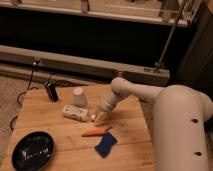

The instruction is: Stand the bottle upright

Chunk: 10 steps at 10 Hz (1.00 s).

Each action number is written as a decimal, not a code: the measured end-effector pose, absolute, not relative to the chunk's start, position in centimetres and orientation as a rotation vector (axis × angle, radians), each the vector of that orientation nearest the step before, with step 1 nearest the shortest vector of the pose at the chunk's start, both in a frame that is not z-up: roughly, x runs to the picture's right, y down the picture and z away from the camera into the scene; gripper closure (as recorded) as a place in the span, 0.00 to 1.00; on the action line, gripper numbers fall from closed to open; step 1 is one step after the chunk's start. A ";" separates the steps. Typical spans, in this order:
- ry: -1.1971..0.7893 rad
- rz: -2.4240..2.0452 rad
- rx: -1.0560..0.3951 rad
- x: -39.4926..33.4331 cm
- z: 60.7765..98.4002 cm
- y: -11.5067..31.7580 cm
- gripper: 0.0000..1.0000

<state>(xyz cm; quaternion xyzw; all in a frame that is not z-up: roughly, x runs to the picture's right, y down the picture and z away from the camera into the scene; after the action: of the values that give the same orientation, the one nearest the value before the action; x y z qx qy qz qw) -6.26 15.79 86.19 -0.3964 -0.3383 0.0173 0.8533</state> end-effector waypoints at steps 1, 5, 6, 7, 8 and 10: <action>-0.702 0.049 -0.834 -6.2 86.2 15.7 0.47; -0.678 0.143 -0.822 -6.4 86.3 15.1 0.47; -0.681 0.158 -0.826 -6.8 86.2 15.3 0.47; -0.683 0.165 -0.829 -7.1 86.1 15.6 0.47; -0.685 0.172 -0.834 -7.4 86.0 15.9 0.47; -0.686 0.177 -0.839 -7.9 86.0 16.1 0.48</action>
<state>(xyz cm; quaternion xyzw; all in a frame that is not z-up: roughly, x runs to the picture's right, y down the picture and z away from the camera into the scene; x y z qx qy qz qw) -7.86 16.10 86.00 -0.3988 -0.3259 0.0839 0.8531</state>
